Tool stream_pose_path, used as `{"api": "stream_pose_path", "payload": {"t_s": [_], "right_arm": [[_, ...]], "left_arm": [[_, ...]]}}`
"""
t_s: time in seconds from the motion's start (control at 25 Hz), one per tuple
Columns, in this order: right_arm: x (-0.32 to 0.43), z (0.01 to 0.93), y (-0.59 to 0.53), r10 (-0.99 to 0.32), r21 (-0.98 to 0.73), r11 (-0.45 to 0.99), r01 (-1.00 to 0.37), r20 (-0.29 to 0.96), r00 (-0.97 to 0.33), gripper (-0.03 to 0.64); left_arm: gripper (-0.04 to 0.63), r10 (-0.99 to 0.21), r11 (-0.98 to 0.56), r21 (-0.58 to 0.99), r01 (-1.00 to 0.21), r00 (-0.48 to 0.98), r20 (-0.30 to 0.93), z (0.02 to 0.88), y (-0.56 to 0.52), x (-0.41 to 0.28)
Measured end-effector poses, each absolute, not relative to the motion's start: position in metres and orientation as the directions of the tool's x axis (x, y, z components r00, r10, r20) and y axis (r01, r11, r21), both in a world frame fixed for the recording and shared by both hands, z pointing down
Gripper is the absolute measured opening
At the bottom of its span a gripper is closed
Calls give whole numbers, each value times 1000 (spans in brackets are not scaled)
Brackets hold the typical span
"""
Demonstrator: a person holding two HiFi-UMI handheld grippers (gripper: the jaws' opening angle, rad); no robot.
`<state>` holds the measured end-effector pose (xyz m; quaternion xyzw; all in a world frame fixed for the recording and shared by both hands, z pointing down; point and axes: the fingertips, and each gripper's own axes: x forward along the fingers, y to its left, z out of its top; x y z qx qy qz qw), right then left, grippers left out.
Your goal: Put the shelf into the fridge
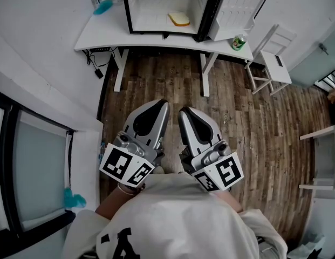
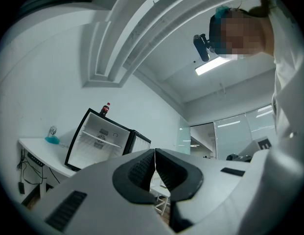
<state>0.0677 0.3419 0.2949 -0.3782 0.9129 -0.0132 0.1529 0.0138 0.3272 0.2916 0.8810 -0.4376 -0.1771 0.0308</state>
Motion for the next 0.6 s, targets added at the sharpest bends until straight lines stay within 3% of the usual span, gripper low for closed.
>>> {"api": "stream_pose_path", "payload": {"t_s": [0.6], "right_arm": [[55, 299, 349, -689, -148, 721, -677, -262, -676, 37]], "left_arm": [[8, -786, -610, 213, -763, 552, -277, 295, 334, 3]]}}
